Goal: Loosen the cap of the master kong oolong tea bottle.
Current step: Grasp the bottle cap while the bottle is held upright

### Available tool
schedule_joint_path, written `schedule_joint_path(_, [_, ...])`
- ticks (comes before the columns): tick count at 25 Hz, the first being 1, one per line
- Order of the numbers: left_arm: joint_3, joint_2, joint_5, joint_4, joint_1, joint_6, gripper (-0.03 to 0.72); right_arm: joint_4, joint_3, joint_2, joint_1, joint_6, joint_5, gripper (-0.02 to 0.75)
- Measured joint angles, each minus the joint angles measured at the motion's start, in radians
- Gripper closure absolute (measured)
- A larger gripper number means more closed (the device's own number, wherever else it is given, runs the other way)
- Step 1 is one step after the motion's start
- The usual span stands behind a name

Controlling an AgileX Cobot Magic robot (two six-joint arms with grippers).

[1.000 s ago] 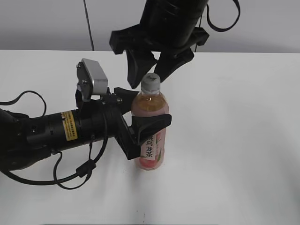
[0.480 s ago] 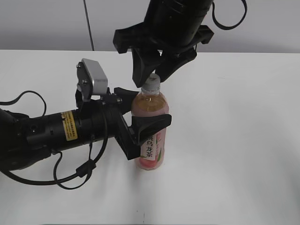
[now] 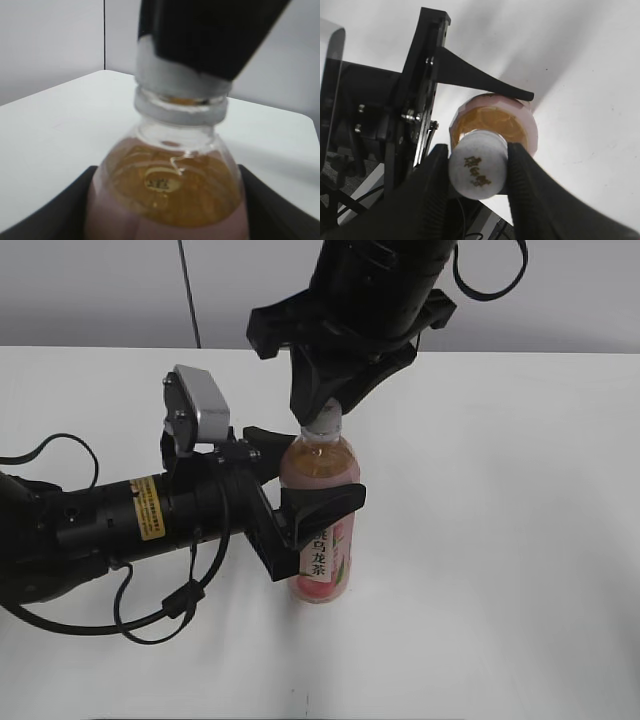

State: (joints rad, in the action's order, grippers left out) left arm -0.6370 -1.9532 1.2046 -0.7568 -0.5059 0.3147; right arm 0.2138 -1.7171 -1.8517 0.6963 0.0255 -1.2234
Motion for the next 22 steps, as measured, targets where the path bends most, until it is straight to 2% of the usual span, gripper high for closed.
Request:
schedule_joint_path(9, [0.000, 0.000, 0.000, 0.000, 0.000, 0.000, 0.224, 0.000, 0.000, 0.000, 0.000, 0.126, 0.000, 0.469])
schedule_joint_path(22, [0.000, 0.000, 0.001, -0.001, 0.000, 0.000, 0.224, 0.004, 0.000, 0.002, 0.000, 0.616, 0.001, 0.469])
